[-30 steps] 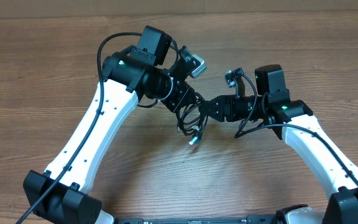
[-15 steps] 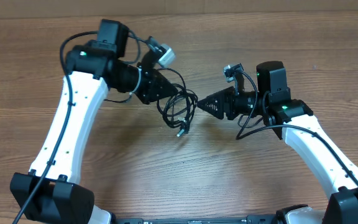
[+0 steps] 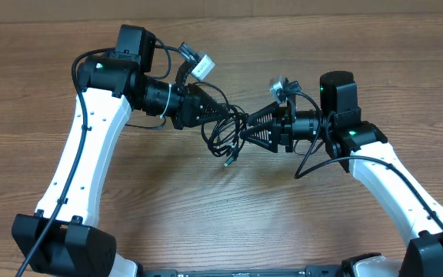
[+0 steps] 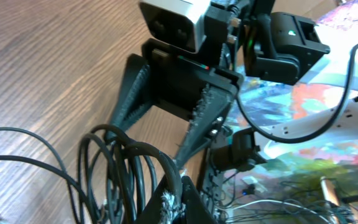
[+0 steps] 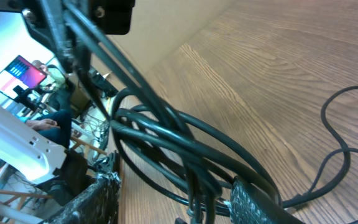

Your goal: Untangle cables

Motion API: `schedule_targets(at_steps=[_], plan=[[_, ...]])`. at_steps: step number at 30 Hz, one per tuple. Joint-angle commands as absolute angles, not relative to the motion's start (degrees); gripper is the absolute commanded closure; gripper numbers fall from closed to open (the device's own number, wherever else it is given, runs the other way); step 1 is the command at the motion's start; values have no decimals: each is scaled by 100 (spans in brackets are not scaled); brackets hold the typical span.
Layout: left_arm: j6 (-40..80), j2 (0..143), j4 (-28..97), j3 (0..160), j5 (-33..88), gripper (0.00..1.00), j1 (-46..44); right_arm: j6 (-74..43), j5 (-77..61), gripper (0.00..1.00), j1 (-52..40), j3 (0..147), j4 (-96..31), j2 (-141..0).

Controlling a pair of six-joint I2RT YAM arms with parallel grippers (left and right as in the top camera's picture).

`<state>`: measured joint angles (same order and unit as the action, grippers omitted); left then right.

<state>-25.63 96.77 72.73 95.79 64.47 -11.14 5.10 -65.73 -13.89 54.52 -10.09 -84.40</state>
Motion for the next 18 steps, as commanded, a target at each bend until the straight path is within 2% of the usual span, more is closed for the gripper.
schedule_targets(at_steps=[1, 5, 8, 10, 15, 18], plan=[[-2703, 9522, 7411, 9686, 6842, 96, -998, 607, -6187, 44, -1347, 5478, -969, -8433], [-2722, 9522, 7644, 9686, 6845, 96, -805, 604, -5760, 49, -1199, 5478, -974, -8433], [-2724, 9522, 7784, 9686, 6711, 96, -701, 598, -5704, 57, -1020, 5476, -974, -8436], [-2724, 9524, 7870, 9686, 6678, 96, -666, 556, -5710, 58, -958, 5476, -974, -8436], [-2735, 9522, 7874, 9686, 6893, 96, -738, 655, -6661, 43, -963, 5478, -917, -8436], [-2842, 9522, 7887, 9686, 7050, 96, -760, 652, -6932, 41, -963, 5478, -882, -8436]])
